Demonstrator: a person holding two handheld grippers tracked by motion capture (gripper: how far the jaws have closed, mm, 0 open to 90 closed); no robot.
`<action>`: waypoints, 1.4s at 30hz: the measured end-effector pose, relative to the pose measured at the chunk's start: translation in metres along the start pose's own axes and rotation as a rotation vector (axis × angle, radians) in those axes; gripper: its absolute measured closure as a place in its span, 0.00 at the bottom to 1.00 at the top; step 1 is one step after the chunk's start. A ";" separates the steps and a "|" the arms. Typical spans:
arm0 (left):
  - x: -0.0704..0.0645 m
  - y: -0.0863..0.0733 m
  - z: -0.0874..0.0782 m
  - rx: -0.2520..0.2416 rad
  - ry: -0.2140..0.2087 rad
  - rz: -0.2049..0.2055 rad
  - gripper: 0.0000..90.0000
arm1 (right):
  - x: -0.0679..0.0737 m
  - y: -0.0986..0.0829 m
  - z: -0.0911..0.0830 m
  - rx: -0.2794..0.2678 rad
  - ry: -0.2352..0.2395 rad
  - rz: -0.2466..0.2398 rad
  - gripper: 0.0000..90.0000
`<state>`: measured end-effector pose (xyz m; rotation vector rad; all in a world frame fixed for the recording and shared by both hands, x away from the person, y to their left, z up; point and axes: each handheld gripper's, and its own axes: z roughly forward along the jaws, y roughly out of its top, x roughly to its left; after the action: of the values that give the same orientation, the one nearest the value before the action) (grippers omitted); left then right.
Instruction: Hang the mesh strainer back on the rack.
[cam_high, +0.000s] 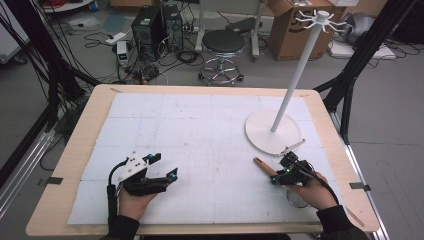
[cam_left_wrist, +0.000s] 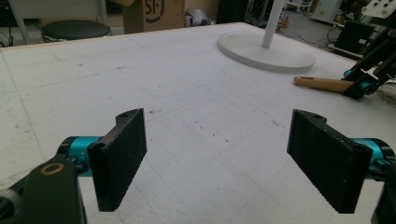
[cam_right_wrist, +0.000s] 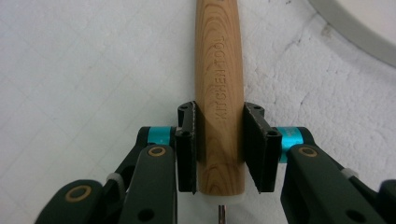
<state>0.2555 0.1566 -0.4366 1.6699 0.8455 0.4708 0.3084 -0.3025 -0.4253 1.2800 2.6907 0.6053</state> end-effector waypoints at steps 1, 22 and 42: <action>0.000 0.000 -0.001 0.003 0.000 -0.001 0.23 | 0.001 -0.002 0.000 -0.019 -0.007 -0.004 0.76; 0.002 0.000 -0.001 -0.001 0.012 -0.005 0.23 | -0.023 -0.019 -0.041 -0.638 0.108 0.086 0.76; 0.001 0.001 -0.003 -0.016 -0.003 -0.010 0.23 | -0.031 0.004 -0.106 -1.163 0.094 0.140 0.76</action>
<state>0.2549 0.1593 -0.4354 1.6507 0.8453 0.4668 0.3037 -0.3563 -0.3288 1.0285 1.6617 1.8591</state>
